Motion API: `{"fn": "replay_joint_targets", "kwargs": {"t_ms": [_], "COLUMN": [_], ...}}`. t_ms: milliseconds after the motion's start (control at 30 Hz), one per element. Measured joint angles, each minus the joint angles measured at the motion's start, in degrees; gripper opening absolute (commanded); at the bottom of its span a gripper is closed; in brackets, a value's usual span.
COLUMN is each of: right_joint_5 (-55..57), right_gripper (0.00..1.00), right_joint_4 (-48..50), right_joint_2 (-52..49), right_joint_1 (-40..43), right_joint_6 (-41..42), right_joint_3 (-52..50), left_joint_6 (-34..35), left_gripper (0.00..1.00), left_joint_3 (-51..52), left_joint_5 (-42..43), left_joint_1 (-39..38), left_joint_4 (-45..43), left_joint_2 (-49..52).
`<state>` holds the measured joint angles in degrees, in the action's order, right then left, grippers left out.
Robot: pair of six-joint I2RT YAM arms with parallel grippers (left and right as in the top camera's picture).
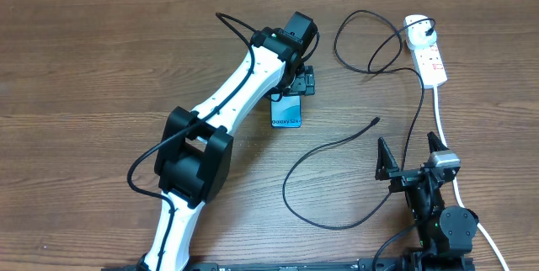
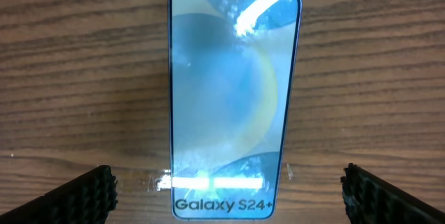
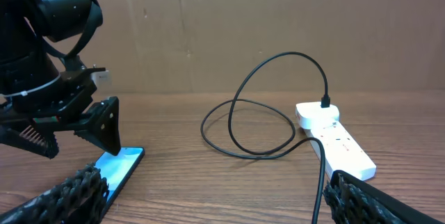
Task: Plug charger to phone and switch on socket
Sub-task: 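Move the left gripper forward over the phone and lower onto it, then close the left gripper on the phone's bottom edge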
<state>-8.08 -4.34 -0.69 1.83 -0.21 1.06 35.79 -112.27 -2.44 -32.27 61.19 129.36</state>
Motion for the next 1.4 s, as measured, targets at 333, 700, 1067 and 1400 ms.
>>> {"fn": "replay_joint_targets", "kwargs": {"t_ms": [333,700,1067,1400], "right_joint_5": [0.02,0.0,-0.02,0.0], "right_gripper": [1.0,1.0,1.0,1.0], "right_joint_4": [-0.02,-0.04,0.0,-0.02], "right_joint_2": [0.0,0.0,0.0,0.0], "right_joint_1": [0.0,0.0,0.0,0.02], "right_joint_6": [-0.02,-0.04,0.02,-0.02], "right_joint_3": [0.0,0.0,0.0,0.0], "left_joint_6": [0.02,0.0,0.0,0.0], "left_gripper": [1.0,1.0,1.0,1.0], "left_joint_3": [0.0,0.0,0.02,0.02], "left_joint_5": [0.02,0.02,-0.22,-3.85], "left_joint_1": [0.0,-0.02,-0.76,-1.14], "left_joint_4": [-0.02,-1.25,-2.97,-2.32], "left_joint_2": [2.67,3.45,4.39,4.39]}}
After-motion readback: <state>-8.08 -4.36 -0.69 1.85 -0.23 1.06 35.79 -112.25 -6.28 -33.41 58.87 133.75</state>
